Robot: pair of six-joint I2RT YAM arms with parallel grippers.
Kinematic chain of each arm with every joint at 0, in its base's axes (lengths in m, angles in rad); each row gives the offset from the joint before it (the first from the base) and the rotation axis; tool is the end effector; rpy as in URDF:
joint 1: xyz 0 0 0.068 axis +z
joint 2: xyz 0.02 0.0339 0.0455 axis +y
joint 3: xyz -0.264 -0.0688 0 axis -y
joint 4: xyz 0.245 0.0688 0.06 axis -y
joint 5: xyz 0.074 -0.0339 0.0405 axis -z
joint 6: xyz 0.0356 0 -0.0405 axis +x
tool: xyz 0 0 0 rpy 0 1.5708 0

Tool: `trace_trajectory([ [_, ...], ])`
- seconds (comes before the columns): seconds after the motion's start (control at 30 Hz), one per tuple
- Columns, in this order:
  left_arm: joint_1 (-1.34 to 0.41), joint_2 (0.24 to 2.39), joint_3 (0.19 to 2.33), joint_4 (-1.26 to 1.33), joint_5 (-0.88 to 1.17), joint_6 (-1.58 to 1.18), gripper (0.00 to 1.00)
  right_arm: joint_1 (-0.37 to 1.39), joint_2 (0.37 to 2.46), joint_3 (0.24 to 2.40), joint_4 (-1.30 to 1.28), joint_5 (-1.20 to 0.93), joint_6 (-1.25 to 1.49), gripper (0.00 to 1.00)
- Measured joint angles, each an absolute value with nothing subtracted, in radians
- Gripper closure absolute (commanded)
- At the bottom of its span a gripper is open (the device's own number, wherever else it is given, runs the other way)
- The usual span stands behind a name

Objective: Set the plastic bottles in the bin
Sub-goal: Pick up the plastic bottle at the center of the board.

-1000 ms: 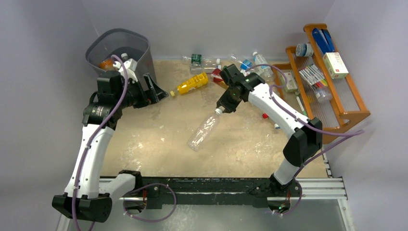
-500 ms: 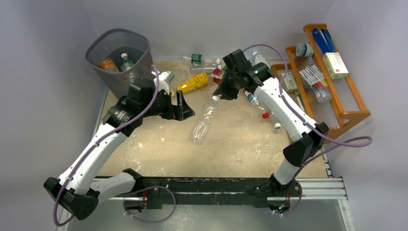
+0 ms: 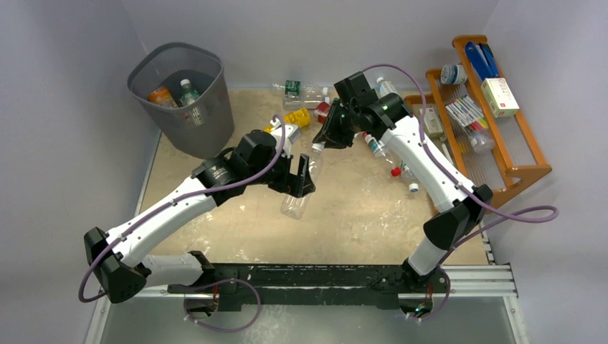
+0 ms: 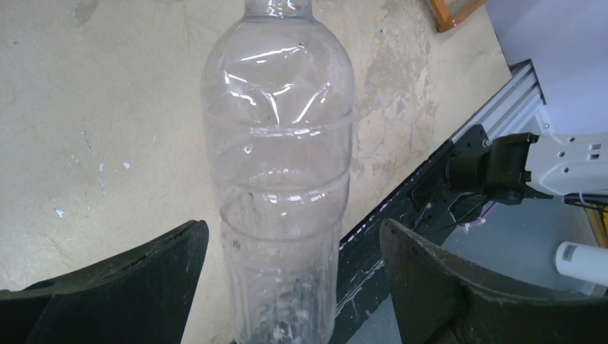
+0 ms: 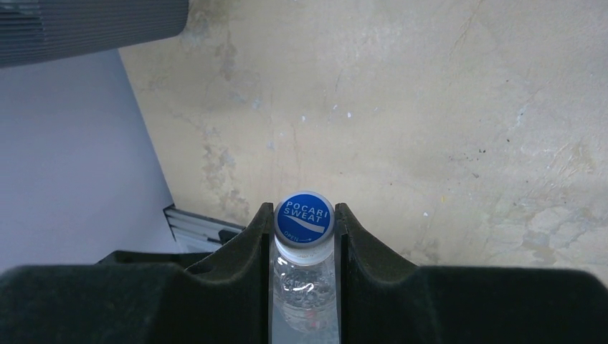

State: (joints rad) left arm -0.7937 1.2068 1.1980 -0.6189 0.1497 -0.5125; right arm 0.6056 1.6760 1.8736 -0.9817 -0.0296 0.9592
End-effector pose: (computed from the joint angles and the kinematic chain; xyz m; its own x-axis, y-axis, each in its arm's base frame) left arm 0.1785 -0.1890 0.3539 -0.7461 0.0671 -0.6624 0.4862 0.7346 -0.4732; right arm 0.2903 0.2022 0.4056 -0.8133 0.4322 -0.3894 0.1388 0.7941 0.5917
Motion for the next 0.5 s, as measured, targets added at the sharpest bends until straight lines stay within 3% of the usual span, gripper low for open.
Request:
trace_trajectory([
  [0.17,-0.827,1.224,1.196,-0.601,0.116,-0.513,0.11,0.606,1.642,1.874,-0.978,-0.06,0.953,1.0],
  [0.27,-0.832,1.227,1.196,-0.589,0.096,-0.515,0.16,0.606,1.623,1.874,-0.971,-0.075,0.95,1.0],
  [0.37,-0.839,1.227,1.196,-0.583,0.078,-0.522,0.24,0.606,1.608,1.874,-0.965,-0.079,0.949,1.0],
  [0.5,-0.854,1.229,1.196,-0.577,0.064,-0.531,0.45,0.603,1.594,1.874,-0.964,-0.08,0.949,1.0],
])
